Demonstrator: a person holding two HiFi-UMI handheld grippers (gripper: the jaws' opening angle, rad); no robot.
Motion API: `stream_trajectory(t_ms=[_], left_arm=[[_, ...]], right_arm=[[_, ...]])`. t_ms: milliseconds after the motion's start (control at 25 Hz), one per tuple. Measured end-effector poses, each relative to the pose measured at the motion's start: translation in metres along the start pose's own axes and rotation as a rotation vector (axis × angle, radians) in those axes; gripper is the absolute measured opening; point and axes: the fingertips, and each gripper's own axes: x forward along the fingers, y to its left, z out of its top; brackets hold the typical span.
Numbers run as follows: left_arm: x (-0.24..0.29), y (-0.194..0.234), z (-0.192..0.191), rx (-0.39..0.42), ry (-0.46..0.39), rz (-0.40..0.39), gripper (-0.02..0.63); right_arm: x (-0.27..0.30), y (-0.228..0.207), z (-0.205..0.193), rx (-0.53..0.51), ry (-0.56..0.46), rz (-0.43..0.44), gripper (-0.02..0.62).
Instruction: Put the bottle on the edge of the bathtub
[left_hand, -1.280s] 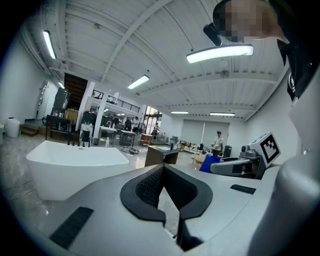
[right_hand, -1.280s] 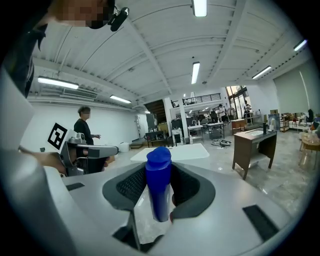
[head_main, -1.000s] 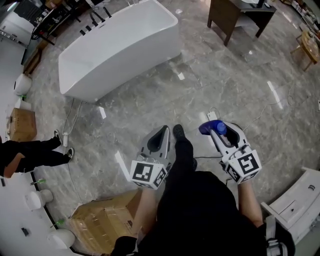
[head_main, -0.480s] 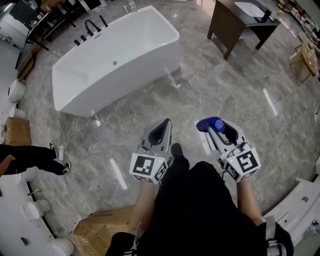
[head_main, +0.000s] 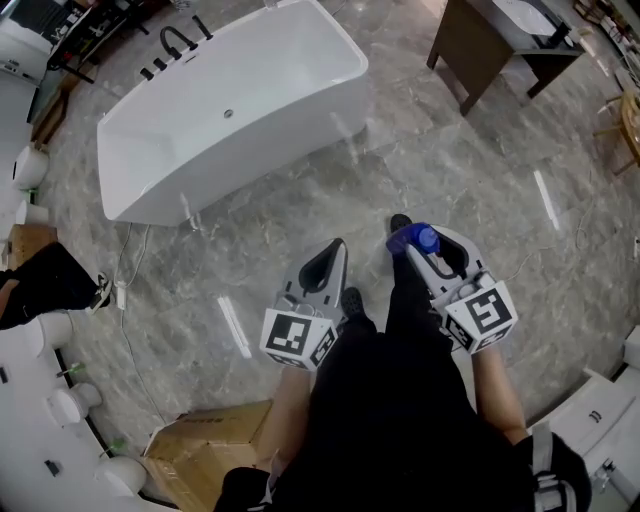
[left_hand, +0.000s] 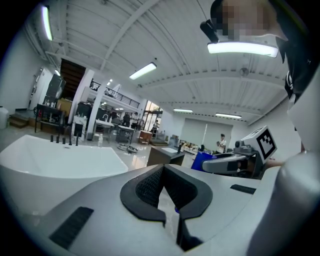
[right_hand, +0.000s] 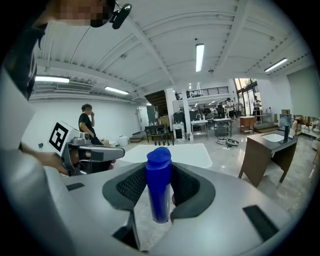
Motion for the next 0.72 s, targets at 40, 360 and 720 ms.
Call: stream_trajectory(t_ms=[40, 360, 720], left_arm=[[0.012, 0.005, 0.002, -0.004, 0.001, 0.013, 0.009], [0.125, 0.043, 0.044, -0.024, 0.001, 0.146, 0.009], [0.226, 0.084, 0.044, -0.075, 0.042, 0.303, 0.009]], right_arm=[[0.010, -0.012, 0.000, 0.002, 0.008, 0.014, 0.149], [0.093, -0.121, 0.018, -0.061, 0.070, 0.170, 0.149], [0.186, -0.224, -0.014, -0.109, 0.229, 0.272, 0.149]])
